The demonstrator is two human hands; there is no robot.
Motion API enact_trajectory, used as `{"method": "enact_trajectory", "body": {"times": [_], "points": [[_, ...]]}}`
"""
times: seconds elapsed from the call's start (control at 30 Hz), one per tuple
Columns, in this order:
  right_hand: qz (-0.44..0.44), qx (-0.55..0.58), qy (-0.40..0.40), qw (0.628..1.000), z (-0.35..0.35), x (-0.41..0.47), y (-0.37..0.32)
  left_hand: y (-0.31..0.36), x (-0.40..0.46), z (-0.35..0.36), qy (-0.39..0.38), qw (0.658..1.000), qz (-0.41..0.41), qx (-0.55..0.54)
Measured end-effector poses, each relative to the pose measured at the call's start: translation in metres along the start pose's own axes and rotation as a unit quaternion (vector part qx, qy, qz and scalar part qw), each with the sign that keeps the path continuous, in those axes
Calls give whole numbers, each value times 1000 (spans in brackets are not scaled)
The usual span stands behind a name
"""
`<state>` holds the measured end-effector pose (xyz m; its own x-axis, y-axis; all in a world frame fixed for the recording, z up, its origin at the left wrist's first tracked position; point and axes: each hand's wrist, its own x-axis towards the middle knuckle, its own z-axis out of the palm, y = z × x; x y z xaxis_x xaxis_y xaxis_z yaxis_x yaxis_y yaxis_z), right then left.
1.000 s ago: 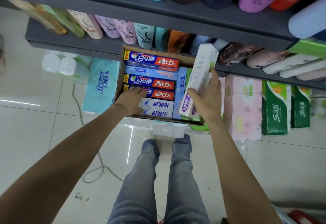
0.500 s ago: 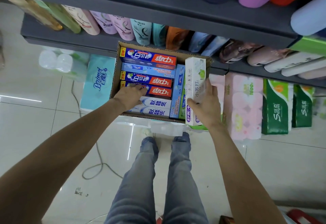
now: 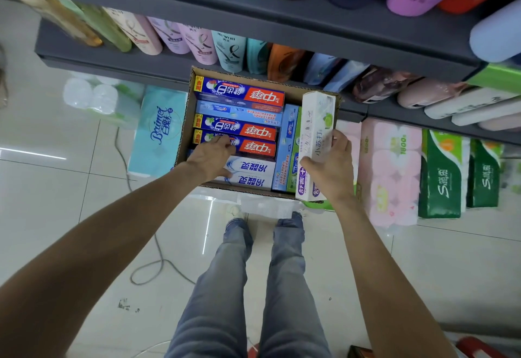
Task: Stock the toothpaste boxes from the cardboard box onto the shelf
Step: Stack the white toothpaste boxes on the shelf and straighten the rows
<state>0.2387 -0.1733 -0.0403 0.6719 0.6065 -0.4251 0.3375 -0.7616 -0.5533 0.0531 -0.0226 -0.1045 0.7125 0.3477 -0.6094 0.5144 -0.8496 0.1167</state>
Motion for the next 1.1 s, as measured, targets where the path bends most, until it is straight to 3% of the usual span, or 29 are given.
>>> {"method": "enact_trajectory", "body": {"times": [0.2,0.43,0.63,0.77,0.9,1.03,1.1], "points": [[-3,17,-15,1000,1,4,-8,-12,0,2,30,999,26,1],[-75,-111,-4,991,12,15,-13,-13,-5,5,83,988,76,107],[-99,-246,-27,964,9,18,-14,-3,0,-4,56,986,56,144],[-253,-372,-13,893,0,29,-13,-3,-1,1,69,994,10,88],[-399,-455,-84,792,-30,62,-15,-14,-2,10,103,982,56,147],[-475,-554,-122,673,-37,80,-22,-13,3,5,58,974,89,198],[-514,-555,-136,640,-34,82,-28,-12,0,0,51,980,85,175]]}}
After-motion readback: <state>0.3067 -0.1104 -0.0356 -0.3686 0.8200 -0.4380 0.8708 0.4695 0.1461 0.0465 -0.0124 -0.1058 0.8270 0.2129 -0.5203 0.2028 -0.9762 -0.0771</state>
